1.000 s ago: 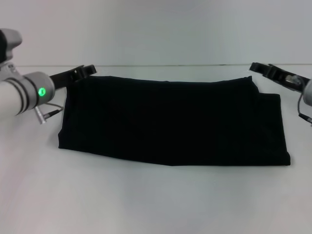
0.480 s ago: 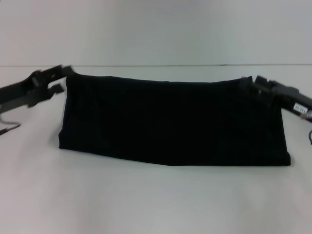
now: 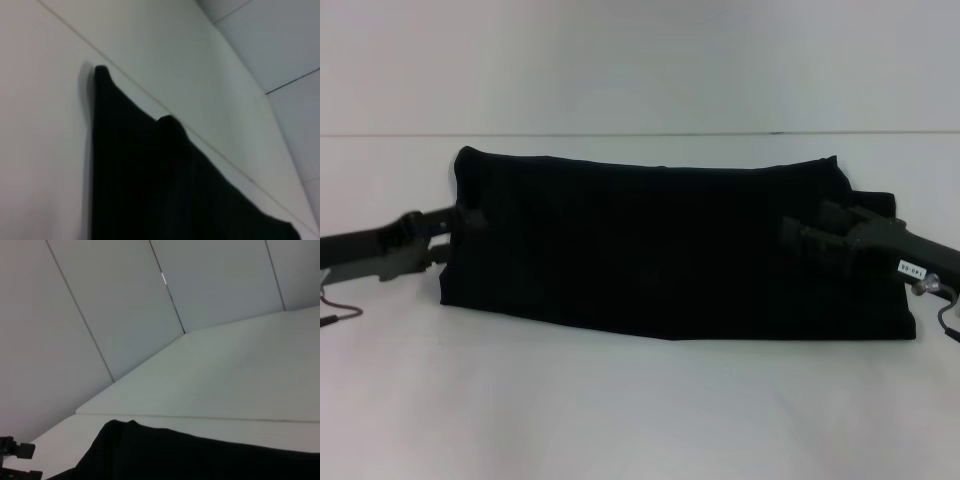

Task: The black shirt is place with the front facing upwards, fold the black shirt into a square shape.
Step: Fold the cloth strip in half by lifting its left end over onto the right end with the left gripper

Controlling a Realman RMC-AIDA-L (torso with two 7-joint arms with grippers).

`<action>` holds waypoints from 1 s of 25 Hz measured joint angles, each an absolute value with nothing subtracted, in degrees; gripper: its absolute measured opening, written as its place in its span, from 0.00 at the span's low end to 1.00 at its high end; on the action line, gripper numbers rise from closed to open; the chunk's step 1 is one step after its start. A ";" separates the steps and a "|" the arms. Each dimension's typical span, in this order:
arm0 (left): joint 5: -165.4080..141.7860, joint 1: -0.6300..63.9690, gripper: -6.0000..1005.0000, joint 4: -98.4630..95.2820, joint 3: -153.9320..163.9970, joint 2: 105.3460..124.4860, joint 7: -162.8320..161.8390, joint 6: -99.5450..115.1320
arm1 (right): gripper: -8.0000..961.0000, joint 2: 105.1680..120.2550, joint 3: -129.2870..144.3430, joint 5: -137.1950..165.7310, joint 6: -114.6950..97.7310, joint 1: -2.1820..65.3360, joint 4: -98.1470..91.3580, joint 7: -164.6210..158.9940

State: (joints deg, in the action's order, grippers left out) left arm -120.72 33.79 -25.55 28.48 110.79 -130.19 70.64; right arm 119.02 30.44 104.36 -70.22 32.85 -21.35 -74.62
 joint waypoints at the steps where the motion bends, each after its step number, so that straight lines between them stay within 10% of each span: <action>1: -121.19 33.91 0.90 -25.52 28.85 110.89 -130.21 70.34 | 0.94 119.02 30.72 104.36 -70.22 32.74 -21.33 -74.62; 25: -124.62 33.31 0.90 -25.64 31.24 111.18 -130.50 67.79 | 0.93 119.09 32.48 104.32 -70.82 32.38 -20.65 -74.80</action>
